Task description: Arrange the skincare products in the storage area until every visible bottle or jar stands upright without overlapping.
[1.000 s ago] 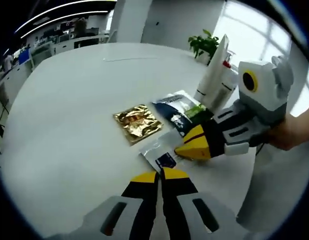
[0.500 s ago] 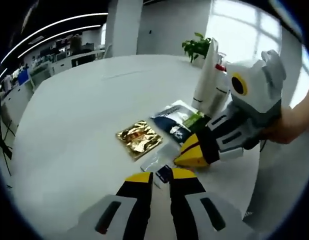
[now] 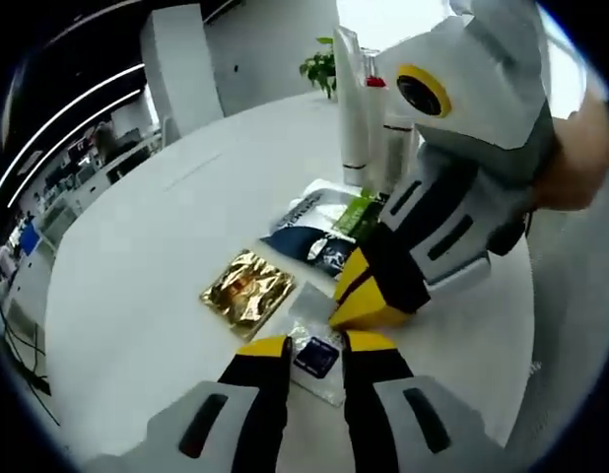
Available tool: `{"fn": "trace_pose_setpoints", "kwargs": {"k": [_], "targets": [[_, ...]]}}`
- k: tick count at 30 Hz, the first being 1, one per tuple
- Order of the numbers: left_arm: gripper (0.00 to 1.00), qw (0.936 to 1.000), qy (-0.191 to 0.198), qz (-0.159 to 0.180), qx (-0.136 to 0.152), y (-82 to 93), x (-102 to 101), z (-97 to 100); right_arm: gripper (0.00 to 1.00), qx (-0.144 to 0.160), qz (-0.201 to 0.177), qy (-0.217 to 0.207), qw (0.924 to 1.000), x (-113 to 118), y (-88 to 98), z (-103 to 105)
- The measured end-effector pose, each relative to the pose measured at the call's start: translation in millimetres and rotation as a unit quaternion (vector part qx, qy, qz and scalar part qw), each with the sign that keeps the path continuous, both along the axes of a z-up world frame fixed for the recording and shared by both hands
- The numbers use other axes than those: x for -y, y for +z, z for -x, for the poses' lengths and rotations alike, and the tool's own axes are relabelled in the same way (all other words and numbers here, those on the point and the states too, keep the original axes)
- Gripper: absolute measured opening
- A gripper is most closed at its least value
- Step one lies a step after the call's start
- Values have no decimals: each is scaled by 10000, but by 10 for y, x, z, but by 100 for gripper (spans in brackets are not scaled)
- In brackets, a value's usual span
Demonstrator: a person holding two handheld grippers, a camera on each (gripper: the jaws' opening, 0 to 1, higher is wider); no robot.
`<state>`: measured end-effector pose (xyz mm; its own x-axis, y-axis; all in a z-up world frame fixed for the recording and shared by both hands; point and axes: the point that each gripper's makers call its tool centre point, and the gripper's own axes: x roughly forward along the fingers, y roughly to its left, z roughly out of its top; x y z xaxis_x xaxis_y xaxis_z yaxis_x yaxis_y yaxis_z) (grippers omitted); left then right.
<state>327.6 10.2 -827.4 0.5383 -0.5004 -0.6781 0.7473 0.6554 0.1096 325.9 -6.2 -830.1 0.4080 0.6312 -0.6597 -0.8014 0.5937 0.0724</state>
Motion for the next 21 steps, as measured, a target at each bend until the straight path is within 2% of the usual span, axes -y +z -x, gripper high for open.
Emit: {"fn": "trace_pose_setpoints", "kwargs": {"k": [2,9,14,21], "targets": [[16,10000,-1,18,-20,2,8,9,5,397,150,144,9990,18,45,-30],[13,10000,-16,50,-62,-14,14,11,10,671,-110,97,9976,90,283,-107],[12,9998,-160,84,-100,-11,26,12,10,703,-40,97,9975,153,274,-119],[12,9986,-367,271,-264,-25,24,2,10,622,-90,28,9980,272,301,-8]]}}
